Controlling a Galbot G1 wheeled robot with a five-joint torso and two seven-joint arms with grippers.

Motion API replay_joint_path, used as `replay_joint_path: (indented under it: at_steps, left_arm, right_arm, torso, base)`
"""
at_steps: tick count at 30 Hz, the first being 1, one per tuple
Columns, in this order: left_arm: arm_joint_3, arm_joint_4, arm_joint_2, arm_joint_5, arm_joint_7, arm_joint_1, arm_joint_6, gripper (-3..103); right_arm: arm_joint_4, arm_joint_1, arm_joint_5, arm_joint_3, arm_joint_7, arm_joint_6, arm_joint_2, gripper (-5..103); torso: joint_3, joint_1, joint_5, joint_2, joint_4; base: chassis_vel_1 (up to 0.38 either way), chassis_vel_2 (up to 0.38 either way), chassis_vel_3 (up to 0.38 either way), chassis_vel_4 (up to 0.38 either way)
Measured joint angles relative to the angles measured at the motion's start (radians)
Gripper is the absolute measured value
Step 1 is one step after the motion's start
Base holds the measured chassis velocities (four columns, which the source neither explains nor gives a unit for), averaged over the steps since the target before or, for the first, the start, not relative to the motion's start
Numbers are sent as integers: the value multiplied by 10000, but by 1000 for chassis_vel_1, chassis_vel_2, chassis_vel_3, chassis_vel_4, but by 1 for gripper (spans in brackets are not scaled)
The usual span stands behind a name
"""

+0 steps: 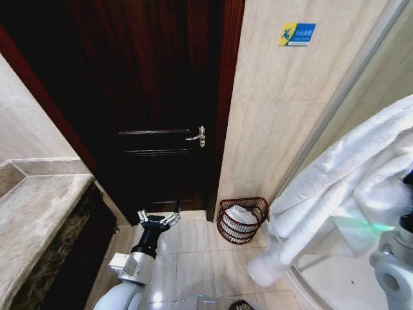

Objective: Discard the used towel into the hamper.

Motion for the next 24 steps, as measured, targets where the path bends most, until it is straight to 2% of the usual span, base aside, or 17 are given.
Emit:
replay_joint_path:
  at_steps: [24]
  left_arm:
    - [1, 0, 0, 0, 0, 0, 0, 100]
  right_arm:
    - [0, 445, -27, -233, -69, -225, -216, 10]
  torso:
    - [-10, -11, 0, -19, -1]
  base:
    - [2, 2, 2, 2]
